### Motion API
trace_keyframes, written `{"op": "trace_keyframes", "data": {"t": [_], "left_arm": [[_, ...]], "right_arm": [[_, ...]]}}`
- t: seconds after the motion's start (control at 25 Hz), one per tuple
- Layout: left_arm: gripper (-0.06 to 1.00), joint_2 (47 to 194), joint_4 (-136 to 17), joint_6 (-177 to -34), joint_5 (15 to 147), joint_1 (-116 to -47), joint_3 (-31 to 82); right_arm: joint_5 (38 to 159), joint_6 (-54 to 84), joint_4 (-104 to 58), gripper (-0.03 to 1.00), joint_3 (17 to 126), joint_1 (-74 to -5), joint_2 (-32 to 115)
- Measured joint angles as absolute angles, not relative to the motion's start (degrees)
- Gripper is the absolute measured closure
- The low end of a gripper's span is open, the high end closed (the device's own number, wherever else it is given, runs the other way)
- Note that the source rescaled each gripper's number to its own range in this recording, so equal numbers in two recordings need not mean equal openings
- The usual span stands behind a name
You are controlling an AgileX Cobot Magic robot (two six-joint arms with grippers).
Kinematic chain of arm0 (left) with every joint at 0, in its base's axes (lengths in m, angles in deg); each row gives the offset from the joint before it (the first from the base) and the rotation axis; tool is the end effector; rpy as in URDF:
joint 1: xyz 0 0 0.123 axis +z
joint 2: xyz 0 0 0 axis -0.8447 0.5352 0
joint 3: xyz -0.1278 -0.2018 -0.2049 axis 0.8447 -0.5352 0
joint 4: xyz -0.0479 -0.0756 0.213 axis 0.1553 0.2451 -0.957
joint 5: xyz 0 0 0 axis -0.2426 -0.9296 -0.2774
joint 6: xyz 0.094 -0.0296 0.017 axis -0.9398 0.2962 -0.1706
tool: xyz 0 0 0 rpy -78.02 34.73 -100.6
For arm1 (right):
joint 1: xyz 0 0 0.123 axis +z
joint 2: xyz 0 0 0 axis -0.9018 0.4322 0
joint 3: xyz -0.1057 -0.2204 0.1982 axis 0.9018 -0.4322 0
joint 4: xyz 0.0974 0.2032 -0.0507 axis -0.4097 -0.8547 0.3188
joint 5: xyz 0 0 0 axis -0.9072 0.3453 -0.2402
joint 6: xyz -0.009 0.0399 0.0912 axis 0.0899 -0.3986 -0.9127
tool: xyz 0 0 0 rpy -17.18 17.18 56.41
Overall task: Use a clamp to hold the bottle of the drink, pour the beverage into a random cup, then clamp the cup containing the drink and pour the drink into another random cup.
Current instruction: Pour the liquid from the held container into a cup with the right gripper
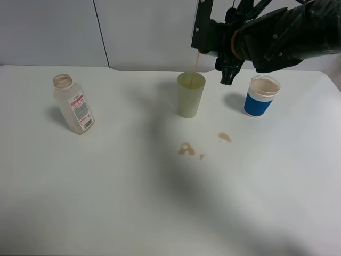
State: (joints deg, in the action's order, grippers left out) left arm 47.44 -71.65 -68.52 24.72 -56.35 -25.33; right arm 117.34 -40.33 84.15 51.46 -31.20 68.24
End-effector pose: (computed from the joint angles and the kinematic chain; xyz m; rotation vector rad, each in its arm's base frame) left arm -0.0457 -0.0031 0.2650 -0.0662 2.0240 -0.0413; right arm 0.3356 0.1640 0.2647 -1.4510 1.5962 -0.8609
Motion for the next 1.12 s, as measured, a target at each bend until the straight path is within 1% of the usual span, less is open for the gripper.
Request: {"op": "trace_keyframes", "data": {"t": [1.12], "left_arm": [[-0.06,47.4,-71.7,-68.5,24.7,-56.4,-25.3]], "right_arm": [[121.3,-30.9,84.1,0.97,51.5,-31.1,68.2]]}}
